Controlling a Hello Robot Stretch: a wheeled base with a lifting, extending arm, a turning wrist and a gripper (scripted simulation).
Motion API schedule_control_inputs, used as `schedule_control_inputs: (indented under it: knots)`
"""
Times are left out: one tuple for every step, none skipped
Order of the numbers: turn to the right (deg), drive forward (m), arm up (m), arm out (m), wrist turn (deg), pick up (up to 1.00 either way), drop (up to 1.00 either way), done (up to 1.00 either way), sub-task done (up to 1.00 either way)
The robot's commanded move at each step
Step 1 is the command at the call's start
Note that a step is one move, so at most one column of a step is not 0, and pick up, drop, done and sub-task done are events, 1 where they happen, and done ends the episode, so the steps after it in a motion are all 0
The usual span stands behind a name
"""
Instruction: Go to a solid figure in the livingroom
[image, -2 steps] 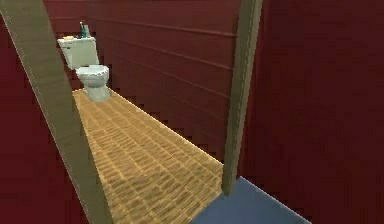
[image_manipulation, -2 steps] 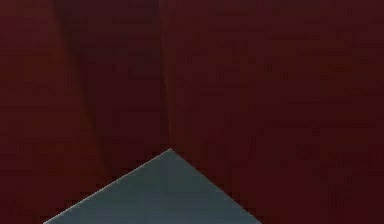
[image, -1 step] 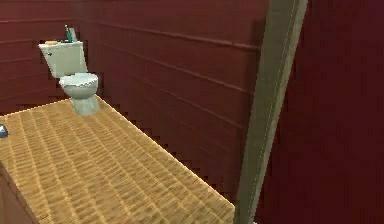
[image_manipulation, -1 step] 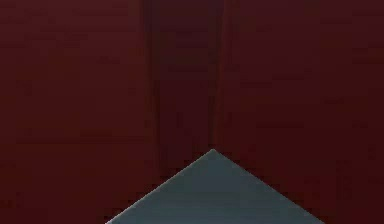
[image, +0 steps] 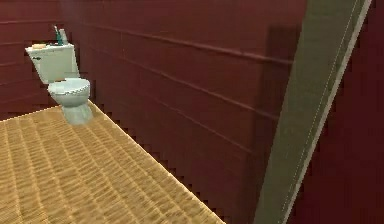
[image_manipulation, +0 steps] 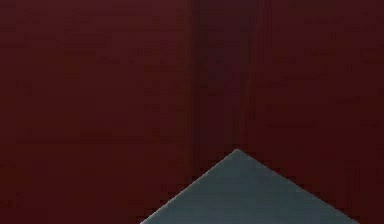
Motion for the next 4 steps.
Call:
schedule_control_inputs:
  knots:
    - [-24.0, 0.0, 0.0, 0.0, 0.0, 0.0, 0.0, 0.0, 0.0]
    - [0.0, 1.0, 0.0, 0.0, 0.0, 0.0, 0.0, 0.0, 0.0]
    - [-9.0, 0.0, 0.0, 0.0, 0.0, 0.0, 0.0, 0.0, 0.0]
    - [0.0, 0.2, 0.0, 0.0, 0.0, 0.0, 0.0, 0.0, 0.0]
